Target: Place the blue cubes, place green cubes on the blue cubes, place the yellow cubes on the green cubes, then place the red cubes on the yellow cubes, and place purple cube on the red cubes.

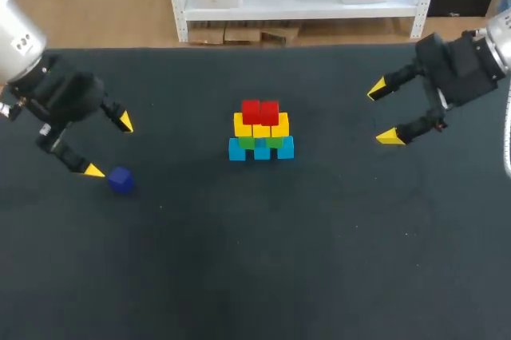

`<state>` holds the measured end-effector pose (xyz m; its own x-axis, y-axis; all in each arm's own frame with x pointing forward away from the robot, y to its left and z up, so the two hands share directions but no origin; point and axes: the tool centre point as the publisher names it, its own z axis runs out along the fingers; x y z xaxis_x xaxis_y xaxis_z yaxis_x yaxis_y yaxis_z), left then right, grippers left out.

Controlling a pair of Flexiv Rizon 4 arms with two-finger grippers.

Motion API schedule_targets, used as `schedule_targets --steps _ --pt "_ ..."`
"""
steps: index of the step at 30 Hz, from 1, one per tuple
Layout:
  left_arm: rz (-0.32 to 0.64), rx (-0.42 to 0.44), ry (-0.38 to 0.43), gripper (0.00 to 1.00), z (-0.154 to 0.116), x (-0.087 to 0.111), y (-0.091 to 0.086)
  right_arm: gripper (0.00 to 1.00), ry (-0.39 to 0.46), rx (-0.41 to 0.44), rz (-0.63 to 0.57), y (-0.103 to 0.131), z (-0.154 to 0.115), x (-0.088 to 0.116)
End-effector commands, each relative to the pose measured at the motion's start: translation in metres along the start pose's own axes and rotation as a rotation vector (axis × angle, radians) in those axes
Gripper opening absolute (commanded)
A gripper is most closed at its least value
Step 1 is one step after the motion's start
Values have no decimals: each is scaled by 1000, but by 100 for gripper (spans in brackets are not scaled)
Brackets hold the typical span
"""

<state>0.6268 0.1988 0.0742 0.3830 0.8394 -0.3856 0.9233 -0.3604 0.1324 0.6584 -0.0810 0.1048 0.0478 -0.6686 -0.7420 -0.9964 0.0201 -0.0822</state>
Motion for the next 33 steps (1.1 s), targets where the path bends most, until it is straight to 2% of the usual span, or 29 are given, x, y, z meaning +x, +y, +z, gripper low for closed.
schedule_targets --steps 1,4,15,30,31,32,33 --pt "-10 6 -1 100 14 4 -2 100 -3 0 -1 0 0 0" --pt "-11 -10 -15 100 22 9 -4 100 -3 0 -1 0 0 0" --pt "-39 37 -11 100 55 29 -6 100 -3 0 -1 0 0 0" --pt "-62 53 -7 100 57 39 -3 100 -3 0 -1 0 0 0" --pt "-62 53 -8 92 57 39 -3 100 -3 0 -1 0 0 0" --pt "-65 55 -9 80 57 39 -3 100 -3 0 -1 0 0 0" --pt "-65 57 -10 73 58 39 -3 100 -3 0 -1 0 0 0"
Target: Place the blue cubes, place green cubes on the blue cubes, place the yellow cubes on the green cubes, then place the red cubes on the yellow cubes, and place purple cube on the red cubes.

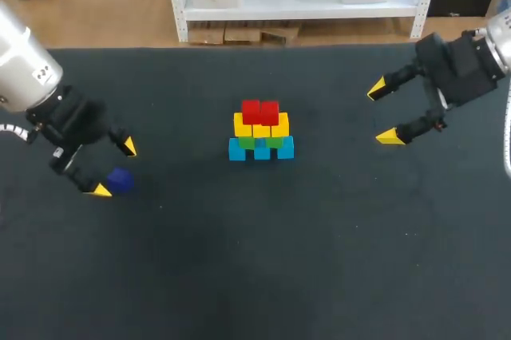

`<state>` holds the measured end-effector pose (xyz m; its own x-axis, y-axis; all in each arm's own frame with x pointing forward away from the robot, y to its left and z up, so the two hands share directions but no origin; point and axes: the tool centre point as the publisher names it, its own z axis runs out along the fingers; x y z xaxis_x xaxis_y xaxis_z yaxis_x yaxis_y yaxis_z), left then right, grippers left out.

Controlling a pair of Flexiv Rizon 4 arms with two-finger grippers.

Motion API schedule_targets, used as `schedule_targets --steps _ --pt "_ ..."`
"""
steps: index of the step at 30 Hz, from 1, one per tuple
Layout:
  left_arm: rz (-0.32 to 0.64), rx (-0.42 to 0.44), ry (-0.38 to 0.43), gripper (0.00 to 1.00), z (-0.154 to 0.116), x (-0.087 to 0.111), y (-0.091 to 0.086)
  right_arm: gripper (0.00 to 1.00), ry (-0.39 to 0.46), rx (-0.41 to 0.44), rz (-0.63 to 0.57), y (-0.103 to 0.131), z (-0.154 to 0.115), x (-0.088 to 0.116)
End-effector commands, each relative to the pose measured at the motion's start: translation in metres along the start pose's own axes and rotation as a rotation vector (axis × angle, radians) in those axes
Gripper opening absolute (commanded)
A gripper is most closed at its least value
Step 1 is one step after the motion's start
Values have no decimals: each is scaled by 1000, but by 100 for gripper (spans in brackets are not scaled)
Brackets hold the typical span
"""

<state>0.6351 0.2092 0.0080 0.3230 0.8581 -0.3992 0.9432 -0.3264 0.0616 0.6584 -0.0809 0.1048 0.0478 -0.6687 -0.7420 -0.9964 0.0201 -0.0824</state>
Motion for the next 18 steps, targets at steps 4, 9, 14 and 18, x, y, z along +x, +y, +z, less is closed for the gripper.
schedule_targets --steps 4,9,14,18 --pt "-1 19 6 47 3 3 2 100 -3 0 -1 0 0 0" --pt "1 28 9 39 4 2 2 100 -3 0 -1 0 0 0" --pt "1 41 19 0 5 2 3 100 -3 0 -1 0 0 0" --pt "-8 22 15 0 1 0 4 100 -3 0 -1 0 0 0"
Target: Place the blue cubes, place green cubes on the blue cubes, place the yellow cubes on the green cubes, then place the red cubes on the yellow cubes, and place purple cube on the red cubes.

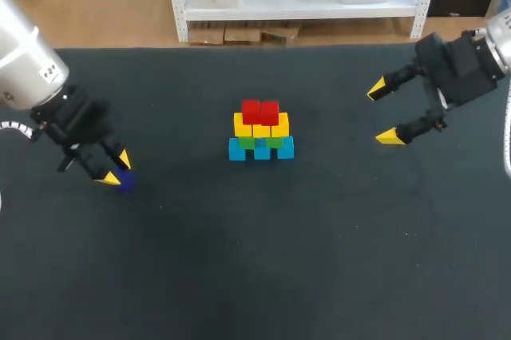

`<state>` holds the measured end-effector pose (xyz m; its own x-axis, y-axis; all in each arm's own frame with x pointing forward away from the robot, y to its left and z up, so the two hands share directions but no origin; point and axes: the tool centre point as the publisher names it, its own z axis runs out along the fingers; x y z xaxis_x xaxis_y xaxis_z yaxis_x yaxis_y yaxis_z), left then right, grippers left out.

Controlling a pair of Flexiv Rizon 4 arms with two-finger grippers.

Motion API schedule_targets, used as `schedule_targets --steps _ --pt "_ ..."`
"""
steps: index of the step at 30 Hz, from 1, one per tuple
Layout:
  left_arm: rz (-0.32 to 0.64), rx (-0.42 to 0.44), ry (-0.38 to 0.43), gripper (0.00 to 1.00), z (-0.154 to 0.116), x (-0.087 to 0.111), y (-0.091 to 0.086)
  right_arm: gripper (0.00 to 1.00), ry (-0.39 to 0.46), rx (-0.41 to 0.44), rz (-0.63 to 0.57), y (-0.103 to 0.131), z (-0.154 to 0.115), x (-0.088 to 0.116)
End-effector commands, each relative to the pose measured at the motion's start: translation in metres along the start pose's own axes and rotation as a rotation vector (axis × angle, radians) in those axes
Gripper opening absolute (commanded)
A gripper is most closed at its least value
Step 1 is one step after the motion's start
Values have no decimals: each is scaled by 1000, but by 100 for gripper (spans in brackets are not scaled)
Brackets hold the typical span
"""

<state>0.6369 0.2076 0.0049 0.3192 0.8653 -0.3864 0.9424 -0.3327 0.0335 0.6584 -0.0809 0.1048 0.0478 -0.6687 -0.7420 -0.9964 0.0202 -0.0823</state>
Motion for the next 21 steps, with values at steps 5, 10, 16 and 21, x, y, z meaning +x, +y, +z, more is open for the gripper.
schedule_targets --steps 5,10,16,21 --pt "-21 -45 5 0 -21 -18 6 100 -3 0 -1 0 0 0" --pt "-61 -111 -1 0 -46 -47 10 100 -3 0 -1 0 0 0" --pt "-110 -164 37 0 -71 -95 23 100 -3 0 -1 0 0 0" --pt "-142 -220 37 0 -95 -135 40 100 -3 0 -1 0 0 0"
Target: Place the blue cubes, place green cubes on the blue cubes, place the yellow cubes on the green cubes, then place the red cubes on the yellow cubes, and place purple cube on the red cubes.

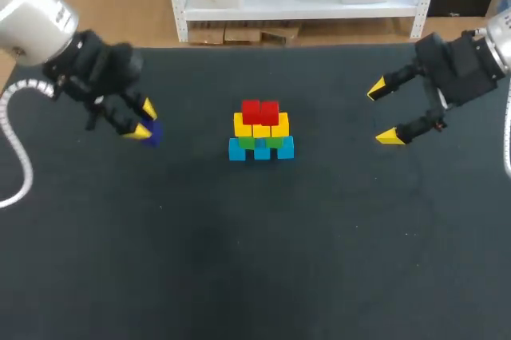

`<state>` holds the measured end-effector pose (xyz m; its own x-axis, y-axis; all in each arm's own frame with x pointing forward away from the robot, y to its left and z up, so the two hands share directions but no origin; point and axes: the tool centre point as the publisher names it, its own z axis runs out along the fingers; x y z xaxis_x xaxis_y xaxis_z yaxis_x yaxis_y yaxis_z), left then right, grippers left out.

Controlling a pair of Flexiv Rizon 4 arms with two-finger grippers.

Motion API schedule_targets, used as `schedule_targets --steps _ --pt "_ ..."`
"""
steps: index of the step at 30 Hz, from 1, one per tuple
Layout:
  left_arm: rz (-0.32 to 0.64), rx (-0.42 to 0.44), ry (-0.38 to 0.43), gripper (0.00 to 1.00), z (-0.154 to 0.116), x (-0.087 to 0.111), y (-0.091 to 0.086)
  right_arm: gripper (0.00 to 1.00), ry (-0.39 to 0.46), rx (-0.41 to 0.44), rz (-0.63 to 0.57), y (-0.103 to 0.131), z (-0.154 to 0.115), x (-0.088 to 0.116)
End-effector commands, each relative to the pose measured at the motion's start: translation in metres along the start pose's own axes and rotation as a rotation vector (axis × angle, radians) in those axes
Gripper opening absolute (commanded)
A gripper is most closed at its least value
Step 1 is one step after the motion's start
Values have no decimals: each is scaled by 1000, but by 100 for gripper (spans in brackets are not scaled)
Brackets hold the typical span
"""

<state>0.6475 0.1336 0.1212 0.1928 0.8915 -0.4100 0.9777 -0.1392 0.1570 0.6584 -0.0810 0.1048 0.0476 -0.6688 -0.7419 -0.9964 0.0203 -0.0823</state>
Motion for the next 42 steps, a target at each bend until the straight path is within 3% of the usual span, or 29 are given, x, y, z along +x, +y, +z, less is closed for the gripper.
schedule_targets --steps 1,10,19,29,42 --pt "-8 -35 44 0 -17 -38 3 100 -3 0 -1 0 0 0" --pt "19 -33 63 0 -24 -101 30 100 -3 0 -1 0 0 0" --pt "-1 -19 47 0 7 -136 48 100 -3 0 -1 0 0 0" --pt "-23 -3 41 0 36 -159 66 100 -3 0 -1 0 0 0" --pt "-40 -2 38 0 58 -162 81 100 -3 0 -1 0 0 0"
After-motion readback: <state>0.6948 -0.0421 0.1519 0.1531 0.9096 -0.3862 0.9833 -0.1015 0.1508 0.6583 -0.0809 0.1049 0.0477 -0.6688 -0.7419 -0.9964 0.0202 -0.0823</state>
